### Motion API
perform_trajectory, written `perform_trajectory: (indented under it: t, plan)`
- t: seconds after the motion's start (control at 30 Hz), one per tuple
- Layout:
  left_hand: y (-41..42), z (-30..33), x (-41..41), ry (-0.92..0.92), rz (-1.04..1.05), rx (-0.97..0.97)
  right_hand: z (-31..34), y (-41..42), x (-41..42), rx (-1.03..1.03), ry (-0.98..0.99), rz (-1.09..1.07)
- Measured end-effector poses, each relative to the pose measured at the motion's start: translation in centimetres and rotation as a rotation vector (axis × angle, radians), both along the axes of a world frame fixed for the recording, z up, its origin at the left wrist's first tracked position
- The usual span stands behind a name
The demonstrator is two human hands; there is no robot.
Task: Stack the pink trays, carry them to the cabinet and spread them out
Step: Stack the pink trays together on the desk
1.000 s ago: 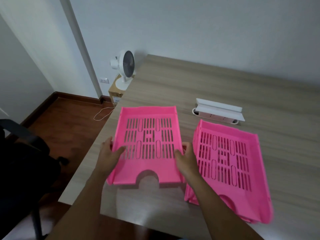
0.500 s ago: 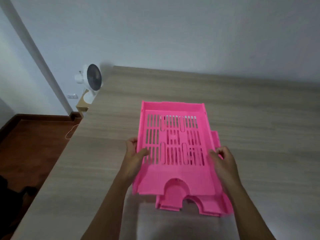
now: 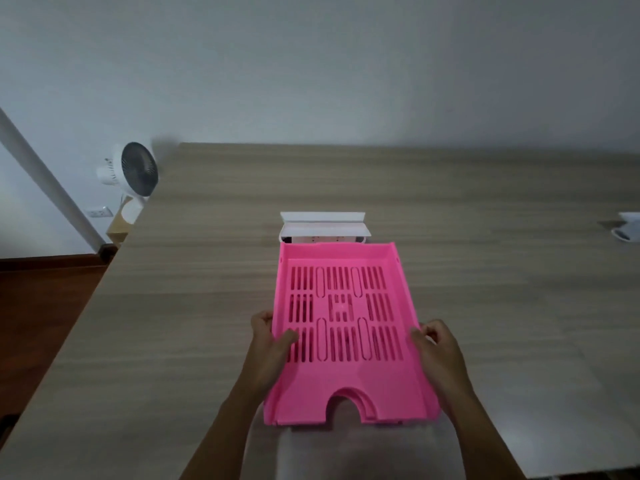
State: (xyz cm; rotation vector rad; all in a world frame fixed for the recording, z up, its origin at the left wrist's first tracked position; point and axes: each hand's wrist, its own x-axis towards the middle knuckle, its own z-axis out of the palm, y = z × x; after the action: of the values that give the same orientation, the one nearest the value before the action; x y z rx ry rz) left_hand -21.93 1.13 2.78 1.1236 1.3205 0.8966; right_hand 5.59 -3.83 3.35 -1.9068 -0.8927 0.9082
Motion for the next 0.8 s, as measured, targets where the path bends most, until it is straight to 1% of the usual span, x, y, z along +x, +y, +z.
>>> perform_trajectory:
  t: [0.13,0.27,0.5,0.67,0.8]
  plan:
    - [0.6,-0.4,0.0,-0.012,0.000,0.002,-0.1,0.3,-0.1,-0.014,-0.009,0.014]
    - [0.6,-0.8,0.5,0.019,-0.018,-0.008,-0.6,0.4,0.2,-0.034,-0.021,0.013]
    - [1.2,-1.1,0.3,0.038,0.009,0.016,-0.6,0.7,-0.2,-0.017,0.002,0.004]
    - [1.4,-1.4,0.4,0.029,0.028,0.026,-0.8,0.4,-0.2,-0.003,0.051,-0.008]
    - [1.9,-1.7,0.4,0.033,-0.034,-0.007,-1.0,0.5,0.1,-0.004,0.093,-0.013]
